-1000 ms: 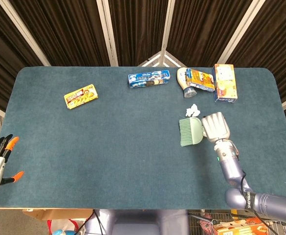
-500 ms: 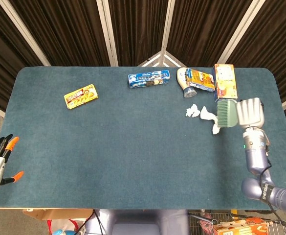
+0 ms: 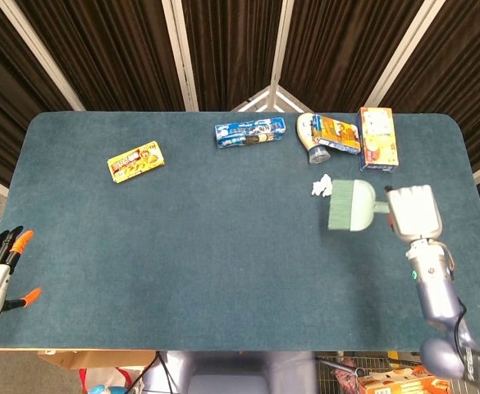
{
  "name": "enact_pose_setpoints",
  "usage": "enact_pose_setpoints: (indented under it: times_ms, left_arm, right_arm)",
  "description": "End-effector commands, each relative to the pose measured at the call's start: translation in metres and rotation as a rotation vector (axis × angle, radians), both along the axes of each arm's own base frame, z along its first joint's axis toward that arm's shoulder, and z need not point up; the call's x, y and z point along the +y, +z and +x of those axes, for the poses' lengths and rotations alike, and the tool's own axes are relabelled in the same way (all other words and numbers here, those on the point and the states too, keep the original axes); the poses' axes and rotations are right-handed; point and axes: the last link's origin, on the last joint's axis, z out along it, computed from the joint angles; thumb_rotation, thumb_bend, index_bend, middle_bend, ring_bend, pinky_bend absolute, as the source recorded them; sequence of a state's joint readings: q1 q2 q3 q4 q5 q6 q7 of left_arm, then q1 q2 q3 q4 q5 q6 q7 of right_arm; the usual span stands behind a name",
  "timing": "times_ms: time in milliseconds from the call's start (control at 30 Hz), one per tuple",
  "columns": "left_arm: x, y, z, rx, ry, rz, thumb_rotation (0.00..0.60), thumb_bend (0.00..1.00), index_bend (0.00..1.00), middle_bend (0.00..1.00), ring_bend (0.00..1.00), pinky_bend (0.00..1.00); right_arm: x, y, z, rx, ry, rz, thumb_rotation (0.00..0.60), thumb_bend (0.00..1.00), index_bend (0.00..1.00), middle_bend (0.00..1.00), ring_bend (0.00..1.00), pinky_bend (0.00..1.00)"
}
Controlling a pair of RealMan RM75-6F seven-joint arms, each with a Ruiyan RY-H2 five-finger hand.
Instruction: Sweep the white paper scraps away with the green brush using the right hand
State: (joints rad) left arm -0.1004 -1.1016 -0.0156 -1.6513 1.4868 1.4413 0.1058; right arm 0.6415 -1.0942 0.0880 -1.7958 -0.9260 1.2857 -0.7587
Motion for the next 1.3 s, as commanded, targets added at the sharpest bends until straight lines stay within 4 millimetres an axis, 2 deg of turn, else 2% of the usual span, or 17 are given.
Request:
enact_pose_setpoints:
  times_ms: [33, 167, 233, 433, 500, 600, 667, 767, 833, 1067, 1133, 1200, 1267, 1300]
  left_arm:
    - [0.000, -0.001, 0.000, 0.001, 0.000, -0.003, 0.600, 0.00, 0.00, 0.00, 0.00, 0.00]
    - [0.000, -0.001, 0.000, 0.002, 0.002, -0.004, 0.600, 0.00, 0.00, 0.00, 0.00, 0.00]
    - [0.000, -0.002, 0.000, 0.003, 0.002, -0.003, 0.600, 0.00, 0.00, 0.00, 0.00, 0.00]
    - [0.001, -0.001, -0.001, 0.001, 0.008, -0.002, 0.600, 0.00, 0.00, 0.00, 0.00, 0.00]
    - [0.001, 0.000, -0.001, -0.001, 0.009, 0.000, 0.600, 0.00, 0.00, 0.00, 0.00, 0.00]
    - [0.001, 0.000, -0.002, -0.004, 0.011, -0.001, 0.600, 0.00, 0.00, 0.00, 0.00, 0.00]
    - [0.001, 0.001, -0.002, -0.005, 0.012, -0.001, 0.600, 0.00, 0.00, 0.00, 0.00, 0.00]
    - [0.001, 0.002, -0.003, -0.007, 0.012, 0.000, 0.600, 0.00, 0.00, 0.00, 0.00, 0.00]
    - [0.001, 0.002, -0.002, -0.008, 0.009, -0.001, 0.600, 0.00, 0.00, 0.00, 0.00, 0.00]
    - [0.000, 0.001, -0.001, -0.005, 0.005, -0.003, 0.600, 0.00, 0.00, 0.00, 0.00, 0.00]
    - [0.000, 0.002, -0.001, -0.005, 0.005, -0.002, 0.600, 0.00, 0.00, 0.00, 0.00, 0.00]
    - [0.000, 0.002, -0.001, -0.004, 0.005, 0.000, 0.600, 0.00, 0.00, 0.00, 0.00, 0.00]
    - [0.000, 0.002, -0.001, -0.003, 0.005, 0.001, 0.600, 0.00, 0.00, 0.00, 0.00, 0.00]
    - [0.000, 0.002, -0.002, 0.000, 0.004, 0.001, 0.600, 0.00, 0.00, 0.00, 0.00, 0.00]
  right_arm:
    - [0.028, -0.016, -0.001, -0.120, -0.028, 0.069, 0.600, 0.68, 0.79, 0.93, 0.99, 0.98]
    - [0.042, -0.044, 0.009, -0.237, -0.060, 0.150, 0.600, 0.68, 0.79, 0.93, 0.99, 0.98]
    - [0.049, -0.064, 0.015, -0.277, -0.068, 0.200, 0.600, 0.68, 0.79, 0.93, 0.99, 0.98]
    - [0.052, -0.108, 0.036, -0.350, -0.059, 0.258, 0.600, 0.68, 0.79, 0.93, 0.99, 0.98]
    - [0.052, -0.117, 0.041, -0.364, -0.058, 0.266, 0.600, 0.68, 0.75, 0.93, 0.99, 0.98]
    - [0.053, -0.130, 0.043, -0.352, -0.060, 0.276, 0.600, 0.65, 0.54, 0.93, 0.97, 0.98]
    - [0.054, -0.134, 0.041, -0.320, -0.067, 0.272, 0.600, 0.55, 0.32, 0.93, 0.94, 0.97]
    - [0.054, -0.135, 0.033, -0.251, -0.078, 0.258, 0.600, 0.44, 0.09, 0.90, 0.91, 0.96]
    - [0.054, -0.133, 0.027, -0.195, -0.079, 0.241, 0.600, 0.41, 0.02, 0.88, 0.90, 0.95]
    - [0.056, -0.112, 0.005, -0.049, -0.049, 0.168, 0.600, 0.39, 0.00, 0.83, 0.85, 0.92]
    - [0.059, -0.102, -0.003, -0.035, -0.049, 0.151, 0.600, 0.39, 0.00, 0.74, 0.76, 0.83]
    - [0.062, -0.092, -0.011, -0.022, -0.047, 0.131, 0.600, 0.39, 0.00, 0.60, 0.61, 0.69]
    - [0.070, -0.079, -0.020, -0.024, -0.039, 0.114, 0.600, 0.39, 0.00, 0.40, 0.41, 0.47]
    - [0.077, -0.069, -0.026, -0.046, -0.033, 0.108, 0.600, 0.38, 0.00, 0.34, 0.34, 0.41]
